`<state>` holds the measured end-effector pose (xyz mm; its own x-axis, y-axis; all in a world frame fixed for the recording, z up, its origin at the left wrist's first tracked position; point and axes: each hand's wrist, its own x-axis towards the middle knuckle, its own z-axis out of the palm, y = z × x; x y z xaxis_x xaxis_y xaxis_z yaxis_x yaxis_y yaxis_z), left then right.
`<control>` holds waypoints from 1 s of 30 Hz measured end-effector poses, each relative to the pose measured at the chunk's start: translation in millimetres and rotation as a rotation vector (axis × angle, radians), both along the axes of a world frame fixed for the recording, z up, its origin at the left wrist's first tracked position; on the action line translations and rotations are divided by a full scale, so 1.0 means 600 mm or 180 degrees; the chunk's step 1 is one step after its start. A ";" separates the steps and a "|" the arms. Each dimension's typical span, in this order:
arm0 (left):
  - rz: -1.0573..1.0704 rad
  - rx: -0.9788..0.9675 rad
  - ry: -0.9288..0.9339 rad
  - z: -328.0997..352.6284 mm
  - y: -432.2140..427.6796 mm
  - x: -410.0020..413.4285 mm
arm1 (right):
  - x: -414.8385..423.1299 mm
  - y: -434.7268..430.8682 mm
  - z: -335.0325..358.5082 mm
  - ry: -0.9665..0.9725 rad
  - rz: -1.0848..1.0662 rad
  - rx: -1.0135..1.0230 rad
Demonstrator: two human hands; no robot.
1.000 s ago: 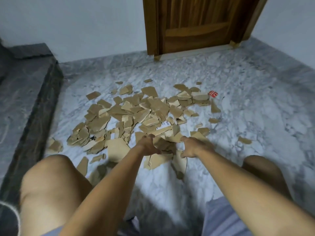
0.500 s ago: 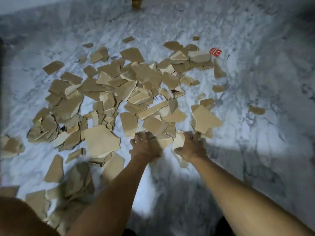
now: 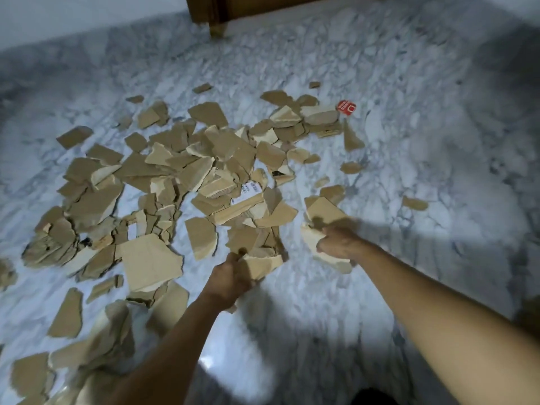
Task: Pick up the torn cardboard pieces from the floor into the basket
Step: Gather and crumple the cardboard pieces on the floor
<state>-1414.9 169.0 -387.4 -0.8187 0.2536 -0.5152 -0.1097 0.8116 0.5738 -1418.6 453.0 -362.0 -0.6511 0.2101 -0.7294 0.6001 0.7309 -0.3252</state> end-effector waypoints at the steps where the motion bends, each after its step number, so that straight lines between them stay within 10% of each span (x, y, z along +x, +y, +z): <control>1: -0.0052 0.0059 0.0017 0.003 -0.002 0.000 | -0.016 0.019 0.014 0.0054 0.0125 0.0223; 12: -0.0666 -0.0387 -0.0080 -0.001 0.008 0.002 | -0.003 0.027 -0.080 0.0366 0.0115 0.1174; 17: -0.0085 -0.0097 -0.0018 0.027 0.016 -0.002 | 0.023 0.025 -0.070 0.1191 -0.0890 0.0267; 30: -0.0719 -0.0494 -0.0526 0.046 0.001 -0.057 | -0.034 0.040 0.002 0.0003 0.0057 0.0150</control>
<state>-1449.0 169.6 -359.9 -0.6525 0.3275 -0.6833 0.0020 0.9025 0.4307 -1439.3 477.0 -360.8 -0.6557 0.2325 -0.7183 0.5865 0.7560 -0.2907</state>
